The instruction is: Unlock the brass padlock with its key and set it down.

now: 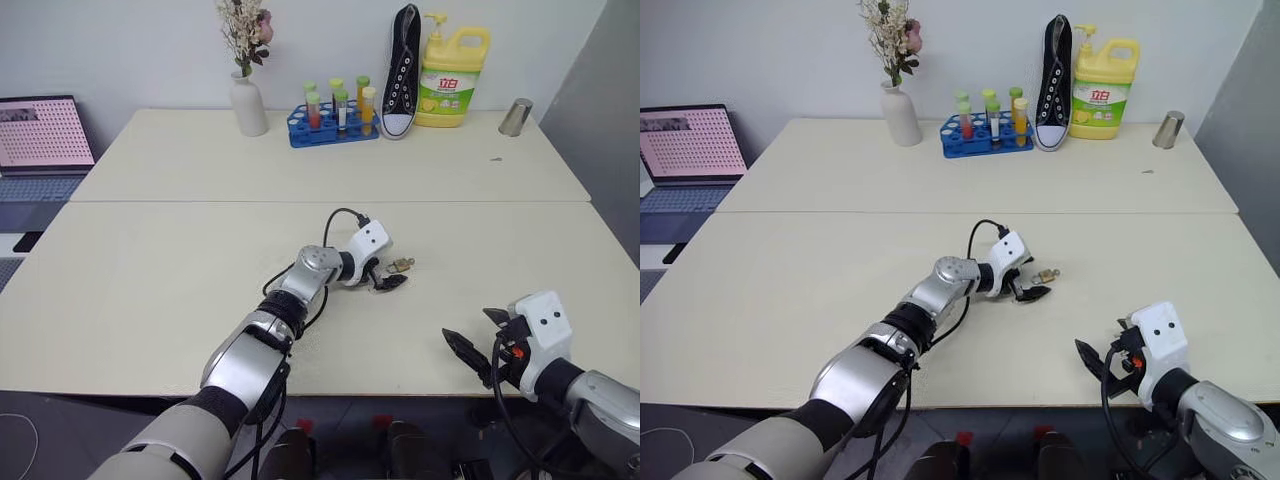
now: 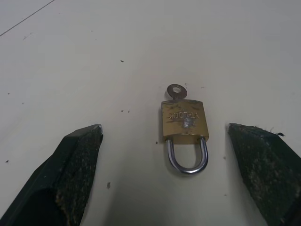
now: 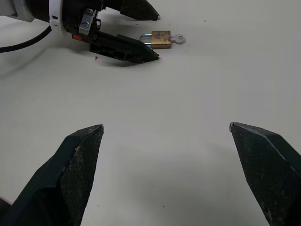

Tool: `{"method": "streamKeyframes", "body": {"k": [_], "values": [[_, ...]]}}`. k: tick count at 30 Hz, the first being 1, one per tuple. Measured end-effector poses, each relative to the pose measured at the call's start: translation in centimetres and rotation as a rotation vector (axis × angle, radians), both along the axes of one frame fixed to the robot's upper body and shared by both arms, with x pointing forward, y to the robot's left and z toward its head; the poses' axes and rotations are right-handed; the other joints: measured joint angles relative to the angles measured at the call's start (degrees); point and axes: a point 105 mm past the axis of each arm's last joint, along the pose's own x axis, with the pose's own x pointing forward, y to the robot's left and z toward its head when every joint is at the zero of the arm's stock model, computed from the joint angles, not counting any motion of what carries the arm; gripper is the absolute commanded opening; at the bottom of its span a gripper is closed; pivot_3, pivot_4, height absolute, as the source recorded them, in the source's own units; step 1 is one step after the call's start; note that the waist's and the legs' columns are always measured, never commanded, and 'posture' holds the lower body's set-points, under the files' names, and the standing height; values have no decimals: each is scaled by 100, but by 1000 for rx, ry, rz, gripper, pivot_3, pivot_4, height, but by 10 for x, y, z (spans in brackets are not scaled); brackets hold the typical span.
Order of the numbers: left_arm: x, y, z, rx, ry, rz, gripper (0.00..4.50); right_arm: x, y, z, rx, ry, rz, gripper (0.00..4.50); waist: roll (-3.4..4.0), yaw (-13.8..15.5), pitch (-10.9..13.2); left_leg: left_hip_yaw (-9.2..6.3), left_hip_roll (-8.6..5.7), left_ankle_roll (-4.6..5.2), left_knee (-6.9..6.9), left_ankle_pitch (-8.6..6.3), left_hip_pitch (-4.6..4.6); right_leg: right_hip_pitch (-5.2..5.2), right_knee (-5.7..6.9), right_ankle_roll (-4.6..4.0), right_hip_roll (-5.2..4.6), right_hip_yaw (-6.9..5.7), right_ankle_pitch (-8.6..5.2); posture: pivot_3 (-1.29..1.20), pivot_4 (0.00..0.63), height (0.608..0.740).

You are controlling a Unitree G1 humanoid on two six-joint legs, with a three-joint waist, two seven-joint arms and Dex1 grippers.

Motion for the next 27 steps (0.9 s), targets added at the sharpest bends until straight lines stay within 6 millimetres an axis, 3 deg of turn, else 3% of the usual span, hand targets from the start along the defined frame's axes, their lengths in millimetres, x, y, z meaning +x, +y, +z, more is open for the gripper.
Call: {"method": "streamKeyframes", "body": {"k": [3, 9, 13, 22, 27], "values": [[0, -3, 1, 18, 18, -20, 3907, -2, 6, -5, 17, 19, 2, 4500, 1, 0, -1, 2, -1, 0, 1, 0, 0, 1, 0, 2, 0, 2, -1, 0, 150, 740], [-2, -5, -1, 10, 45, -28, 1969, 0, 4, -2, 12, 3, -13, 4500, 0, 1, -2, 0, -1, 0, 1, 0, 0, 2, -1, 3, 0, 2, -1, 0, 150, 740], [-2, -8, -1, 33, 39, -39, 969, 0, 4, -2, 10, 3, -18, 4500, -1, 3, -4, 0, -2, 0, 1, 0, 0, 4, -2, 3, 0, 1, -2, 0, 150, 740], [-6, -11, -2, 38, 3, -71, 971, -1, 9, -1, 10, 6, 15, 4500, -1, 24, -7, 1, -4, 0, 2, 0, 1, 6, -2, 4, -3, 3, -2, 0, 150, 740], [-13, 7, -6, 21, -85, -141, 971, 1, 14, 3, -6, -23, 60, 4500, -1, -13, -7, 1, 1, -1, 0, 1, 6, 3, 1, 3, 0, 3, -2, 0, 150, 740]]}}
